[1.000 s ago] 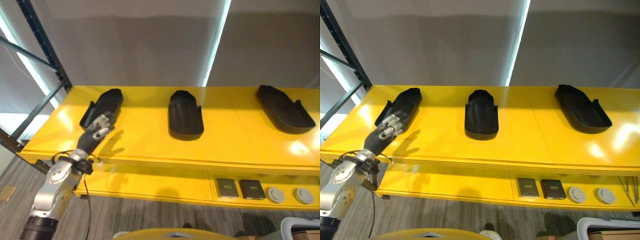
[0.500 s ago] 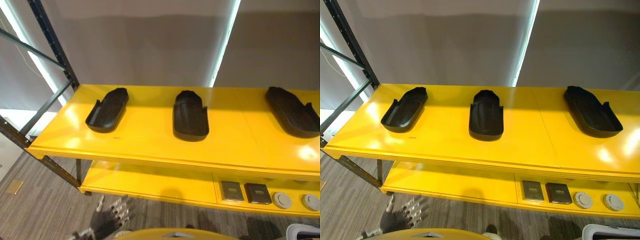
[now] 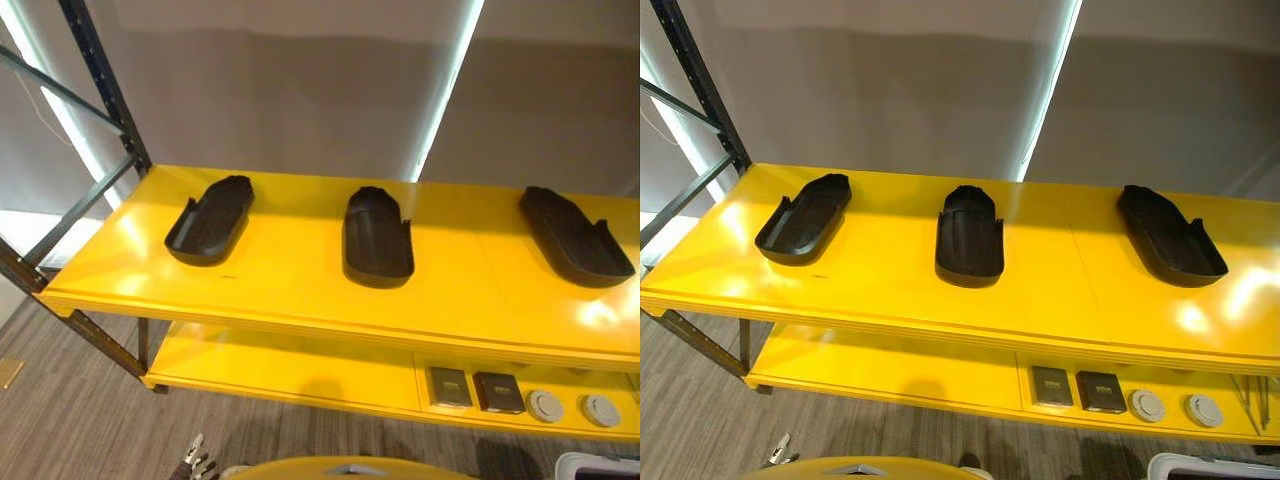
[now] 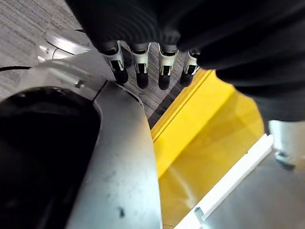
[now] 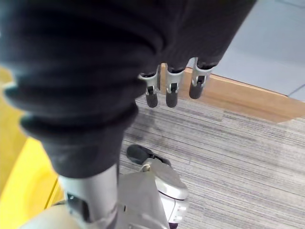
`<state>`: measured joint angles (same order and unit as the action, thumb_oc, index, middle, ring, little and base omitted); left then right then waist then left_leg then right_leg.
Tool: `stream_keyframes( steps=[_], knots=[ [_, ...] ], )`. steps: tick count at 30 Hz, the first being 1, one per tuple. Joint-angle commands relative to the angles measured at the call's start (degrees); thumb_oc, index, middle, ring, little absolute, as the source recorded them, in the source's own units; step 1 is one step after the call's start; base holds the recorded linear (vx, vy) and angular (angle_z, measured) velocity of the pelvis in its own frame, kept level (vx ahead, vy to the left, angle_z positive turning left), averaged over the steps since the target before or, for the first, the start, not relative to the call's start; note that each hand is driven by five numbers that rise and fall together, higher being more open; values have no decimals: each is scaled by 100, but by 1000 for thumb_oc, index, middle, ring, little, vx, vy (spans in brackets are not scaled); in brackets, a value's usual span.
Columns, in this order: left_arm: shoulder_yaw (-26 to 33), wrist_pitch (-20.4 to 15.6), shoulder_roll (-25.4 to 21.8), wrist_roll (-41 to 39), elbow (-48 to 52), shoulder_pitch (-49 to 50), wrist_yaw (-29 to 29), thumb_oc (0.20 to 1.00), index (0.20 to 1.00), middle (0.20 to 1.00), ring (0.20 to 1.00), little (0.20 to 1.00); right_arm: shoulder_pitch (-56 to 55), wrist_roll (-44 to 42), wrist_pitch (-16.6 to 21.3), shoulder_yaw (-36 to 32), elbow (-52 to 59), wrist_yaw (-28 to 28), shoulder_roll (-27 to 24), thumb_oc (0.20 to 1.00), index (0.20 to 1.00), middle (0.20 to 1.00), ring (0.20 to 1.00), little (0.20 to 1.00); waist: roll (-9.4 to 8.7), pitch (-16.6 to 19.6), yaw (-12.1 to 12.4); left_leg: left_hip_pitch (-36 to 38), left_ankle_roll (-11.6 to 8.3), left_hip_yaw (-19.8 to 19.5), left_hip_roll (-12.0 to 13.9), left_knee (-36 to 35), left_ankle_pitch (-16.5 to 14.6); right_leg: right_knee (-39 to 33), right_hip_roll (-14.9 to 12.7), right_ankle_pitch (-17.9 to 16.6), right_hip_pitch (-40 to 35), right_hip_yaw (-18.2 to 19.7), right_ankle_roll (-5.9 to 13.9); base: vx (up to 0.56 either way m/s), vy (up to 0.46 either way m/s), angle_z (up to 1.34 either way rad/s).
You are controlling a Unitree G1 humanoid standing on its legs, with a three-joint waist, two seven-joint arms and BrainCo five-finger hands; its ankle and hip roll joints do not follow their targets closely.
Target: Move parts from the plastic box to the shelf.
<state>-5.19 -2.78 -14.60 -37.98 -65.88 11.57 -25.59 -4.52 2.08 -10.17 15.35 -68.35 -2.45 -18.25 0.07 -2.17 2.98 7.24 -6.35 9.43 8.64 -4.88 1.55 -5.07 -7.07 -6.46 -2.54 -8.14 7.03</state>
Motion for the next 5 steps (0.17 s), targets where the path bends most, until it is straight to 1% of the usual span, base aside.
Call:
stream_keyframes(
  steps=[1,3,5],
  knots=[
    [-151,-461,-15,-73,206,-360,51,1000,1000,1000,1000,1000,356,-201,62,50,-241,120,50,1000,1000,1000,1000,1000,-30,-321,-7,-85,285,135,-78,151,-176,13,-213,258,-282,18,301,0,0,0],
    [-174,-470,-5,-152,275,-401,92,1000,1000,1000,1000,1000,349,-192,81,43,-247,162,70,1000,1000,1000,1000,1000,-37,-323,-24,-74,284,157,-67,162,-183,19,-210,262,-287,25,298,0,0,0],
    [-223,-449,12,15,370,-452,291,1000,1000,1000,1000,1000,354,-267,48,46,-236,193,92,1000,1000,1000,1000,1000,-53,-326,-34,-68,286,175,-56,185,-193,25,-200,266,-294,40,291,0,0,0]
  ],
)
